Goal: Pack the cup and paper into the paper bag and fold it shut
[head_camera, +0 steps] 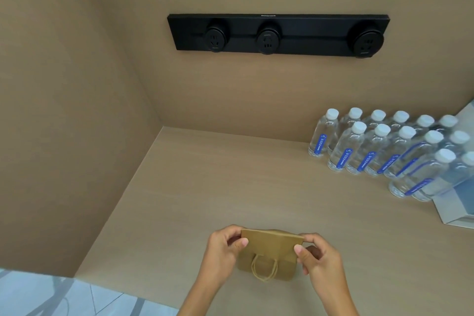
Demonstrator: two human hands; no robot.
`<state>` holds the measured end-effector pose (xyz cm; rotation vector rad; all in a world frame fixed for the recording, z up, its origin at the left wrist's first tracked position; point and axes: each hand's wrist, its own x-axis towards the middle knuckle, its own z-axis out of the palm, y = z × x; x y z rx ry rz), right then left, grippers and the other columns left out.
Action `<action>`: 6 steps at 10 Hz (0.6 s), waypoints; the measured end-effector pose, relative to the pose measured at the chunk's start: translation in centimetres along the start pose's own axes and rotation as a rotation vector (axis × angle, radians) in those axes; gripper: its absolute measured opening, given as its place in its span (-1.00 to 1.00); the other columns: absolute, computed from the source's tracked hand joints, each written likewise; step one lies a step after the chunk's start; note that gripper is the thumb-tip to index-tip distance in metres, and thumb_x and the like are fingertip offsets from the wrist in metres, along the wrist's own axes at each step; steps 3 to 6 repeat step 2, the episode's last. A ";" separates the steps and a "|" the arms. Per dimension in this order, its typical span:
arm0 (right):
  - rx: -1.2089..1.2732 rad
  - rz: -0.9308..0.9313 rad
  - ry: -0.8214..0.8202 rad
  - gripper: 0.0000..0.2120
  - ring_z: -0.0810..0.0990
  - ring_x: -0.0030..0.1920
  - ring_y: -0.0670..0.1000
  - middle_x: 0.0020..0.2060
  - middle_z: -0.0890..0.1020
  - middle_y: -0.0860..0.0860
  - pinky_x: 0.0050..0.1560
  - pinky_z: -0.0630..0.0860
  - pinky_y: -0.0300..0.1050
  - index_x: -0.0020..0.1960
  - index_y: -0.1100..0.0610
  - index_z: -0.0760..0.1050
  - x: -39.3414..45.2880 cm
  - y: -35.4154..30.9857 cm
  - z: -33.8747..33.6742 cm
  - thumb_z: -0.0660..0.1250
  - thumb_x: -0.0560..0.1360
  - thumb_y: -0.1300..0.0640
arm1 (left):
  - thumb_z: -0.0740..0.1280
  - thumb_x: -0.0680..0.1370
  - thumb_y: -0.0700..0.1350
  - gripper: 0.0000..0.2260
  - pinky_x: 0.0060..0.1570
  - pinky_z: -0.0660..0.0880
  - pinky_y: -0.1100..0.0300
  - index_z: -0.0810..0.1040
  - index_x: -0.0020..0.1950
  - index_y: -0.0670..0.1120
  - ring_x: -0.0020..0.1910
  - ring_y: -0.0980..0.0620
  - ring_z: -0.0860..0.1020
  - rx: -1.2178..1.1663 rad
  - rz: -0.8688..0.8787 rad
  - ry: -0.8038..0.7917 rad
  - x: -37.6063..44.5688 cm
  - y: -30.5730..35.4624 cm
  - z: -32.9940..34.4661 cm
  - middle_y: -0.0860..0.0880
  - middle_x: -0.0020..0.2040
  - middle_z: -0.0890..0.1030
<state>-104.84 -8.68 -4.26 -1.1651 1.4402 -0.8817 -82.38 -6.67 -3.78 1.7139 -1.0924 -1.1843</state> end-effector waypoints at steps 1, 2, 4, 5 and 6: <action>-0.011 0.018 -0.047 -0.78 0.37 -0.59 -0.09 -0.58 0.49 -0.04 -0.51 0.35 -0.31 0.04 0.11 0.61 -0.3 -0.5 -0.3 0.41 0.46 0.35 | 0.40 0.47 -0.42 -0.68 0.00 0.56 0.25 0.68 -0.13 0.04 -0.05 0.07 0.68 -0.062 0.001 -0.024 -0.1 0.1 -0.1 0.06 -0.13 0.75; -0.041 -0.037 -0.026 -0.62 0.27 -0.51 -0.09 -0.25 0.65 -0.24 -0.45 0.33 -0.39 0.15 -0.06 0.56 -0.7 -2.1 -0.8 0.49 0.42 0.27 | 0.49 0.45 -0.29 -0.58 0.26 0.44 0.31 0.57 0.10 0.19 0.18 0.25 0.58 -0.008 0.070 -0.021 -0.4 0.9 -0.4 0.13 0.16 0.66; -0.041 -0.037 -0.026 -0.62 0.27 -0.51 -0.09 -0.25 0.65 -0.24 -0.45 0.33 -0.39 0.15 -0.06 0.56 -0.7 -2.1 -0.8 0.49 0.42 0.27 | 0.49 0.45 -0.29 -0.58 0.26 0.44 0.31 0.57 0.10 0.19 0.18 0.25 0.58 -0.008 0.070 -0.021 -0.4 0.9 -0.4 0.13 0.16 0.66; -0.041 -0.037 -0.026 -0.62 0.27 -0.51 -0.09 -0.25 0.65 -0.24 -0.45 0.33 -0.39 0.15 -0.06 0.56 -0.7 -2.1 -0.8 0.49 0.42 0.27 | 0.49 0.45 -0.29 -0.58 0.26 0.44 0.31 0.57 0.10 0.19 0.18 0.25 0.58 -0.008 0.070 -0.021 -0.4 0.9 -0.4 0.13 0.16 0.66; -0.041 -0.037 -0.026 -0.62 0.27 -0.51 -0.09 -0.25 0.65 -0.24 -0.45 0.33 -0.39 0.15 -0.06 0.56 -0.7 -2.1 -0.8 0.49 0.42 0.27 | 0.49 0.45 -0.29 -0.58 0.26 0.44 0.31 0.57 0.10 0.19 0.18 0.25 0.58 -0.008 0.070 -0.021 -0.4 0.9 -0.4 0.13 0.16 0.66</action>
